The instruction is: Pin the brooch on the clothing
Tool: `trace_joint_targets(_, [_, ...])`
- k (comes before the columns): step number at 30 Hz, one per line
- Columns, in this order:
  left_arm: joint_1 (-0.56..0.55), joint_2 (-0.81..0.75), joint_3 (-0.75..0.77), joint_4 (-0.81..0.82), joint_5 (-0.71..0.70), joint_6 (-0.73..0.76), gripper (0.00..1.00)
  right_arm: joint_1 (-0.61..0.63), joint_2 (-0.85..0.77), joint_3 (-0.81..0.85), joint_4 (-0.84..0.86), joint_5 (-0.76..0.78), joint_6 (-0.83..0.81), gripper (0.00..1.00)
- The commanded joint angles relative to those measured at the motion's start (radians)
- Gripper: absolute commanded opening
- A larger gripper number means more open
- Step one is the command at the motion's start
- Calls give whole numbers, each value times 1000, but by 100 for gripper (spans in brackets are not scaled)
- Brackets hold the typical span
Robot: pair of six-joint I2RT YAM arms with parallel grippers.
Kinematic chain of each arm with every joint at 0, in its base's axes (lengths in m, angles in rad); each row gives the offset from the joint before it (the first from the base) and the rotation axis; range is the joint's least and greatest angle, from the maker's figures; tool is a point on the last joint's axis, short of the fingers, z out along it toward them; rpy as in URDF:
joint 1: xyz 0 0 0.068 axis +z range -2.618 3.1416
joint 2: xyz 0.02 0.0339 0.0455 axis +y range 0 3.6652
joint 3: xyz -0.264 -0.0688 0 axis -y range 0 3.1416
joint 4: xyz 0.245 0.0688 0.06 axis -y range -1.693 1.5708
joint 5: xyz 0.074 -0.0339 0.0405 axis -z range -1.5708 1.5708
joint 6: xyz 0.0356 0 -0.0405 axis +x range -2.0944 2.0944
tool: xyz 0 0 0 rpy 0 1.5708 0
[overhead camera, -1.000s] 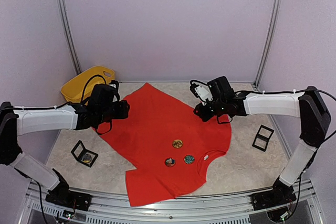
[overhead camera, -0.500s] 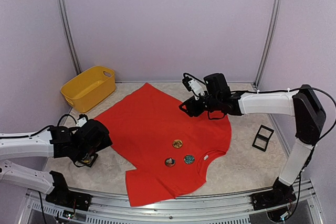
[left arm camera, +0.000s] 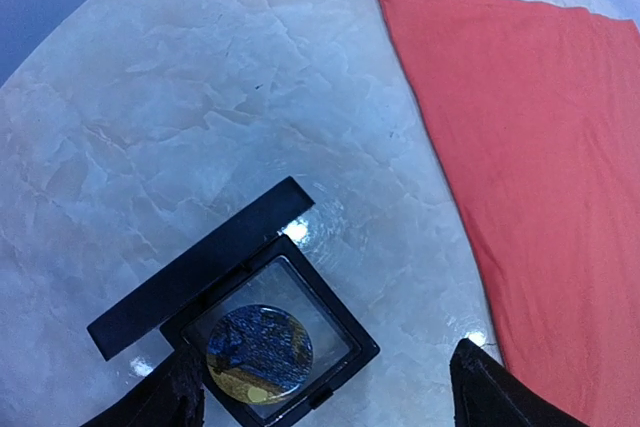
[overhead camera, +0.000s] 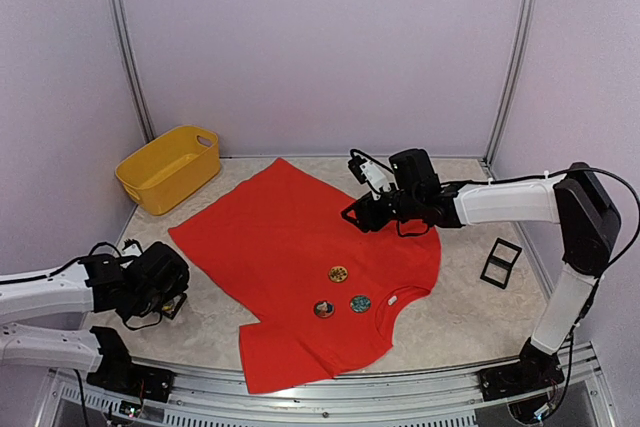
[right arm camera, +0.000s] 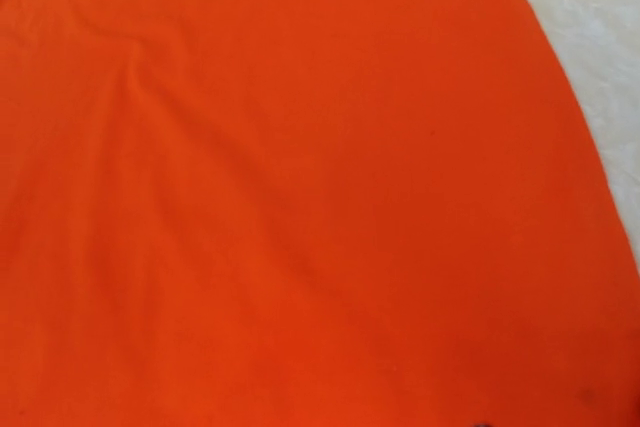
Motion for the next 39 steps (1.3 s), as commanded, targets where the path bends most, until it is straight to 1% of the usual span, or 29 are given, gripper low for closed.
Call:
trace_joint_targets(1, [86,54,-9,48,14,95,83,4,1,-11,35,-24,-4,60])
trace_joint_targets(5, [191,132,-13,138,61,219,88,4,2,-18,30,-29,-17,60])
trace_joint_targets(7, [224,161,-24,185,100,266,88,5,-2,-27,31,-28,-25,60])
trace_joint_targets(10, [242,202,-44,256,159,303,87,5,-10,-43,36,-17,-39,60])
trace_joint_targets(15, [241,288,-25,280,201,326,81,4,-7,-46,28,-10,-55,60])
trace_joint_targets(18, [204,316,-34,310,253,307,80,5,-8,-50,34,-21,-61,59])
trace_joint_targets(23, [94,350,-5,323,239,253,76,4,-10,-54,33,-7,-61,59])
trace_joint_targets(27, [0,405,53,320,235,244,75,5,-9,-54,29,-8,-61,59])
trace_joint_targets(29, [-32,437,88,288,214,242,75,5,-8,-52,27,-8,-62,59])
trace_joint_targets(32, [-50,459,138,219,174,252,75,5,-7,-50,26,-15,-61,59])
trace_joint_targets(36, [-73,443,198,128,135,266,76,5,-1,-48,17,-20,-62,59])
trace_joint_targets(39, [-82,420,190,85,114,238,79,4,3,-48,15,-29,-61,59])
